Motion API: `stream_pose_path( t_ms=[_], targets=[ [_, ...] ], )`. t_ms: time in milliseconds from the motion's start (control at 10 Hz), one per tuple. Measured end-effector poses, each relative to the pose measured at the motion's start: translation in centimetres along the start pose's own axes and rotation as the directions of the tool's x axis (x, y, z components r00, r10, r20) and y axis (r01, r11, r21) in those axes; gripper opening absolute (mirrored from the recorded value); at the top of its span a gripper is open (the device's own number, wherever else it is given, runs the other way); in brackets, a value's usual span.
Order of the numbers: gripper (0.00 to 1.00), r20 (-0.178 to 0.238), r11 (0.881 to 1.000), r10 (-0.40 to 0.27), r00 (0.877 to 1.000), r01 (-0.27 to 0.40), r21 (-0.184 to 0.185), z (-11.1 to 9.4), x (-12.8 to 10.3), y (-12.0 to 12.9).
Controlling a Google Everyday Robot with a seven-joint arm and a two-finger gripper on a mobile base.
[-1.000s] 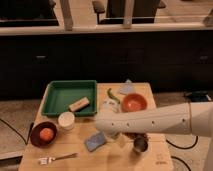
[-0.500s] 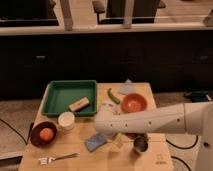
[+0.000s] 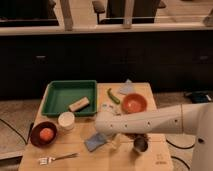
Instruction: Wipe table surface with sponge
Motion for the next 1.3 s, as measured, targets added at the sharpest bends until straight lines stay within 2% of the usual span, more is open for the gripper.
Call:
stream_pose_path(
  t_ms=[1300],
  targets=[
    [0.8, 0.057, 0.999, 0.009, 0.998, -0.01, 0.03, 2.3, 0.2, -0.5]
  ],
)
